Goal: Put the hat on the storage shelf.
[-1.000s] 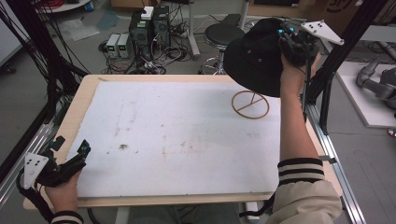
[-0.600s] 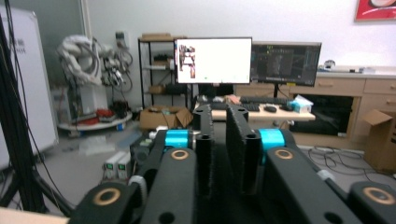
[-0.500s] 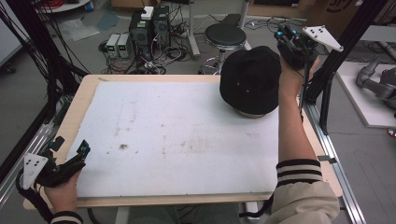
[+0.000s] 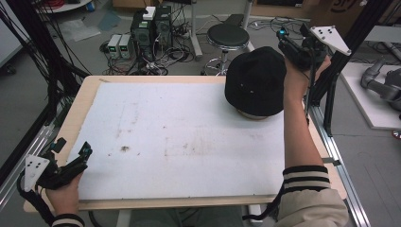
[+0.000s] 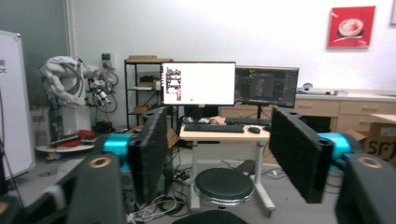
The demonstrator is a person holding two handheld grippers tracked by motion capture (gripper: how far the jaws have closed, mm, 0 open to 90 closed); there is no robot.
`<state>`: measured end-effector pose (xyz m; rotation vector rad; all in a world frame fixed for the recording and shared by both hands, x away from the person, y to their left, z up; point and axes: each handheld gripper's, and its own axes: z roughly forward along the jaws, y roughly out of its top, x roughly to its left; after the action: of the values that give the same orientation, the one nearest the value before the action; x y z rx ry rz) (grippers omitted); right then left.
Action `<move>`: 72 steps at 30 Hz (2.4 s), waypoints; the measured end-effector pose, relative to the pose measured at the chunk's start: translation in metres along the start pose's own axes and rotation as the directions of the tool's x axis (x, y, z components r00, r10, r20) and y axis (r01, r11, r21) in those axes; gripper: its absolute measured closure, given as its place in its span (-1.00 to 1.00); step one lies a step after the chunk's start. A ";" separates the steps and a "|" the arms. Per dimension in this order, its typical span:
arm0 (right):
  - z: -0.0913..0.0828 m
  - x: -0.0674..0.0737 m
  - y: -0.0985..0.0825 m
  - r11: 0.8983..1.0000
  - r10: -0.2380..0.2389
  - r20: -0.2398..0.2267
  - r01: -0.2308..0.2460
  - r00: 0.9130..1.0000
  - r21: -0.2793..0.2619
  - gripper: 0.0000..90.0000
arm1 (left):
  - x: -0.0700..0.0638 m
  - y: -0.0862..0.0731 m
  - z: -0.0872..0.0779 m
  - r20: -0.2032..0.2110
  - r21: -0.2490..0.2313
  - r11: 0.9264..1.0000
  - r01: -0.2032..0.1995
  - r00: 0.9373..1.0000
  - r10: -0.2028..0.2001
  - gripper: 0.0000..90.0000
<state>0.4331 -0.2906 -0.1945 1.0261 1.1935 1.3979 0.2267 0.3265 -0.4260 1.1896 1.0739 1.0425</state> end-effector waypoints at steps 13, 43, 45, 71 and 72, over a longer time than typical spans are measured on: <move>-0.027 -0.004 0.013 0.999 0.004 0.003 -0.004 1.000 -0.044 -0.59 | -0.003 0.000 0.001 0.005 0.002 1.000 -0.001 1.000 0.001 -0.62; -0.132 -0.011 -0.024 0.995 -0.022 -0.056 0.016 0.998 -0.101 -0.71 | -0.010 0.001 0.010 0.021 0.000 1.000 -0.008 1.000 0.008 -0.64; -0.143 -0.012 -0.036 0.996 0.005 -0.055 -0.010 0.998 -0.087 -0.71 | -0.010 0.001 0.011 0.021 -0.002 1.000 -0.006 1.000 0.006 -0.64; -0.193 -0.023 -0.140 0.999 0.052 -0.113 -0.051 0.992 0.014 -0.73 | -0.012 0.002 0.013 0.029 -0.007 1.000 -0.003 1.000 0.003 -0.68; -0.193 -0.023 -0.144 0.999 0.048 -0.110 -0.045 0.993 0.027 -0.73 | -0.012 0.002 0.014 0.030 -0.009 1.000 -0.002 1.000 0.002 -0.68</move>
<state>0.2706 -0.3380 -0.3665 1.0106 1.2773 1.4957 0.2378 0.3122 -0.4221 1.1960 1.0436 1.0270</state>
